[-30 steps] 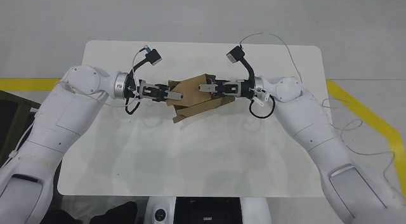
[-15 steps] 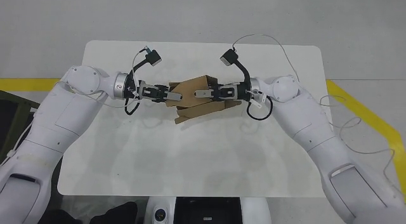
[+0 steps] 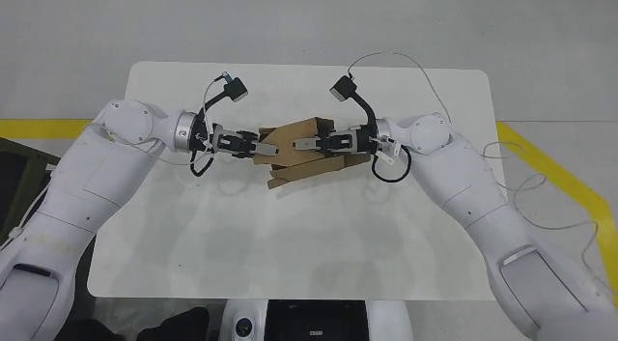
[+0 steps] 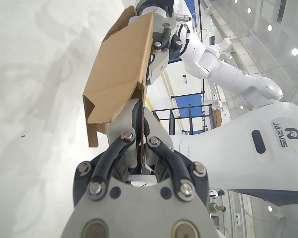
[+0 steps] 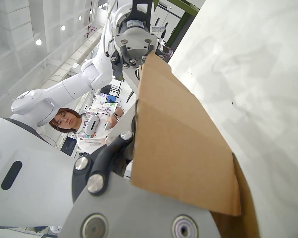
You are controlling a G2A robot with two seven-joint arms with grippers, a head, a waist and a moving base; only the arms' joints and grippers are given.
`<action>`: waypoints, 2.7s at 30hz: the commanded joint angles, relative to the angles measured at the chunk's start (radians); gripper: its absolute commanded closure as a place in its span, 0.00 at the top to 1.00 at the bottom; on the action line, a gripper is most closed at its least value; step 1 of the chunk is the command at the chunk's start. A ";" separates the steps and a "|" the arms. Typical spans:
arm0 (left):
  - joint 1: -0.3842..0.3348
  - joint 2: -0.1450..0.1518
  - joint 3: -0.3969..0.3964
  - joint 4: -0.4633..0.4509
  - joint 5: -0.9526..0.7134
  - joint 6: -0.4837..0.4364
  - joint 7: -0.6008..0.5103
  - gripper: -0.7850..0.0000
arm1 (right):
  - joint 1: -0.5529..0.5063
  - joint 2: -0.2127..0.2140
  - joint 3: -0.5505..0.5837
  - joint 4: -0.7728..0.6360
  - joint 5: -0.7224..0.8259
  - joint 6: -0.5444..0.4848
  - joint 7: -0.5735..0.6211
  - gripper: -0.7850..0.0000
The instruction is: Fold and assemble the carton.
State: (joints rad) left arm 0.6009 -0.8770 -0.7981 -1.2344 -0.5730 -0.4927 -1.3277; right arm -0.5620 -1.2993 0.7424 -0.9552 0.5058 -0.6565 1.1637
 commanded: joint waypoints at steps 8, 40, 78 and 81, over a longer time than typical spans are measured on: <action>0.003 0.008 -0.013 -0.005 -0.103 0.010 -0.010 1.00 | 0.006 0.003 -0.006 0.012 0.007 -0.008 -0.008 0.00; 0.075 0.010 -0.123 -0.159 -0.196 0.068 -0.068 1.00 | 0.017 -0.025 -0.010 0.035 -0.030 -0.054 -0.054 0.00; 0.058 -0.007 -0.139 -0.064 -0.140 0.035 -0.035 1.00 | -0.020 -0.018 0.075 0.007 -0.072 -0.042 -0.042 0.00; 0.052 -0.009 -0.138 -0.052 -0.136 0.032 -0.032 1.00 | -0.026 -0.019 0.069 -0.011 -0.072 -0.030 -0.030 0.00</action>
State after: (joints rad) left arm 0.6550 -0.8858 -0.9369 -1.2900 -0.7113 -0.4596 -1.3606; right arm -0.5866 -1.3176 0.8138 -0.9616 0.4338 -0.6903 1.1297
